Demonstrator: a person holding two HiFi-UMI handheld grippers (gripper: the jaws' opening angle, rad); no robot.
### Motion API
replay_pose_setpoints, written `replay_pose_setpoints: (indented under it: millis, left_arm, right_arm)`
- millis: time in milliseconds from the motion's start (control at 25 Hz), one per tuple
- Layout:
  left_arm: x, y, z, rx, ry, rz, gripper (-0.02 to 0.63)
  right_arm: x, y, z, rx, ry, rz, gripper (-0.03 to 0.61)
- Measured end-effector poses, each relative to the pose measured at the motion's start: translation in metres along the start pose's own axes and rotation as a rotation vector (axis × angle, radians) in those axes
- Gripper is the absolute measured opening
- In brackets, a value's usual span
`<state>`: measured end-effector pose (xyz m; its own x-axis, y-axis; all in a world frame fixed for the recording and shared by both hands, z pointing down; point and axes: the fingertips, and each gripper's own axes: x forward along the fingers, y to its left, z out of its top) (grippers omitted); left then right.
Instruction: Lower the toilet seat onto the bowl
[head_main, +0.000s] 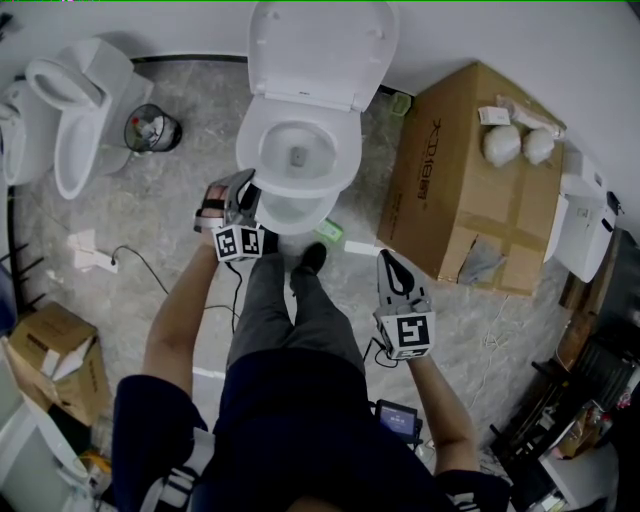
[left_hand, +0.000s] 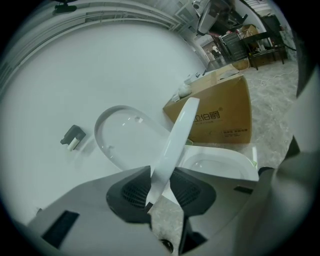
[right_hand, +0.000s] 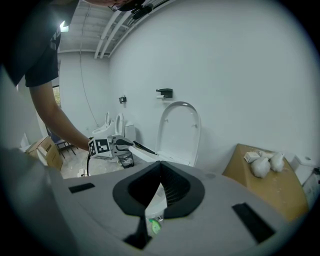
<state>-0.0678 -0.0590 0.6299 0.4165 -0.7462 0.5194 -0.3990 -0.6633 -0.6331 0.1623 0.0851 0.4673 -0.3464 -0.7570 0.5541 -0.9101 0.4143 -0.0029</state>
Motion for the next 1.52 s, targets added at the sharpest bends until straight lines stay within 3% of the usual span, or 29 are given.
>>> replay_pose_setpoints:
  millis: [960, 1360, 1520]
  left_arm:
    - [-0.005, -0.021, -0.016, -0.194, 0.02, 0.029, 0.16]
    - [-0.006, -0.028, -0.023, -0.231, 0.035, 0.061, 0.169]
    - [-0.008, -0.027, -0.026, -0.322, 0.05, 0.078, 0.181]
  right_arm:
    - [0.007, 0.009, -0.014, 0.005, 0.033, 0.028, 0.02]
    - [0.009, 0.01, -0.019, 0.001, 0.042, 0.036, 0.02]
    - [0.009, 0.011, -0.022, -0.001, 0.047, 0.04, 0.02]
